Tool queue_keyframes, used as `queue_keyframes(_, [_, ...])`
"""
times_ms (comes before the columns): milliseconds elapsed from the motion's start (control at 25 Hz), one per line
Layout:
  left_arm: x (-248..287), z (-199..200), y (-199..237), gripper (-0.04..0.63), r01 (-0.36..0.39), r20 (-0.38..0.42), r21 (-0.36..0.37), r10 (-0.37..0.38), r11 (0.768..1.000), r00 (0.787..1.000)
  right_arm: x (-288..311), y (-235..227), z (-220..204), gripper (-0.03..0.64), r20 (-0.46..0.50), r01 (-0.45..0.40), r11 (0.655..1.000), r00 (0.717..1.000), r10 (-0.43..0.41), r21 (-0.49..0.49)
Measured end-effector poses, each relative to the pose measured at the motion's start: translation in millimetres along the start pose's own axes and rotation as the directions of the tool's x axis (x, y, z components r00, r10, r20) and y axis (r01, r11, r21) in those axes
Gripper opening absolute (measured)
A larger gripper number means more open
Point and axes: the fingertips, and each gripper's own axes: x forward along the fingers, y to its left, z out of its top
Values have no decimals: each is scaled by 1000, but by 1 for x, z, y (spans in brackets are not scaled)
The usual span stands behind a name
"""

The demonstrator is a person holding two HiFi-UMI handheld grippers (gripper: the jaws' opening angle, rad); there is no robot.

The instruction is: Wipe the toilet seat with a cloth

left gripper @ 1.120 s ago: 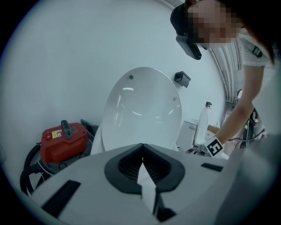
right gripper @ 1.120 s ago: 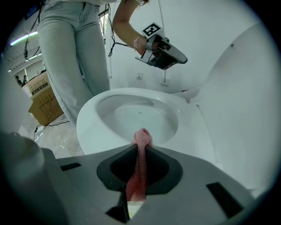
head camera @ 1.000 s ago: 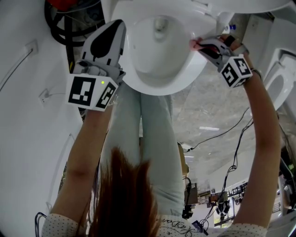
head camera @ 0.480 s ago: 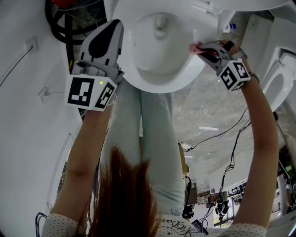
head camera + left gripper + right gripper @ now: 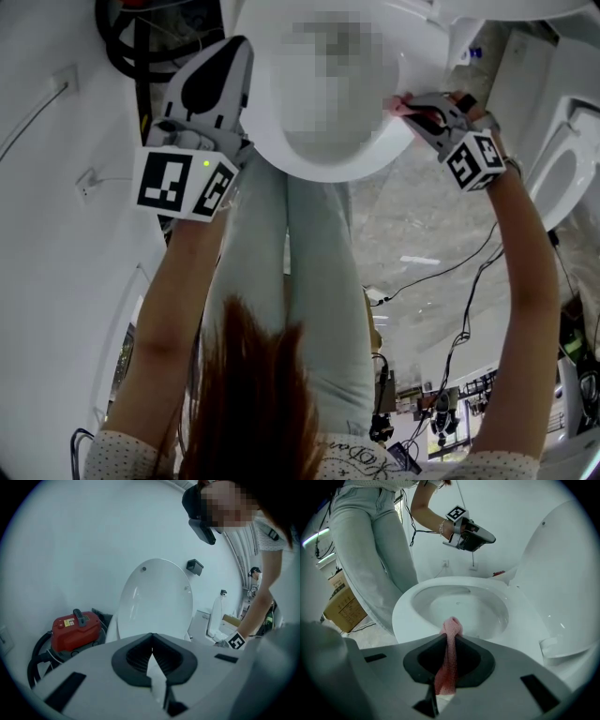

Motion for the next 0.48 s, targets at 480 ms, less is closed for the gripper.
queue_keyframes(480, [-17, -4, 3, 5, -14, 4, -2, 14, 1000, 1000, 6, 25, 9, 49, 20, 71, 985, 997, -75, 160])
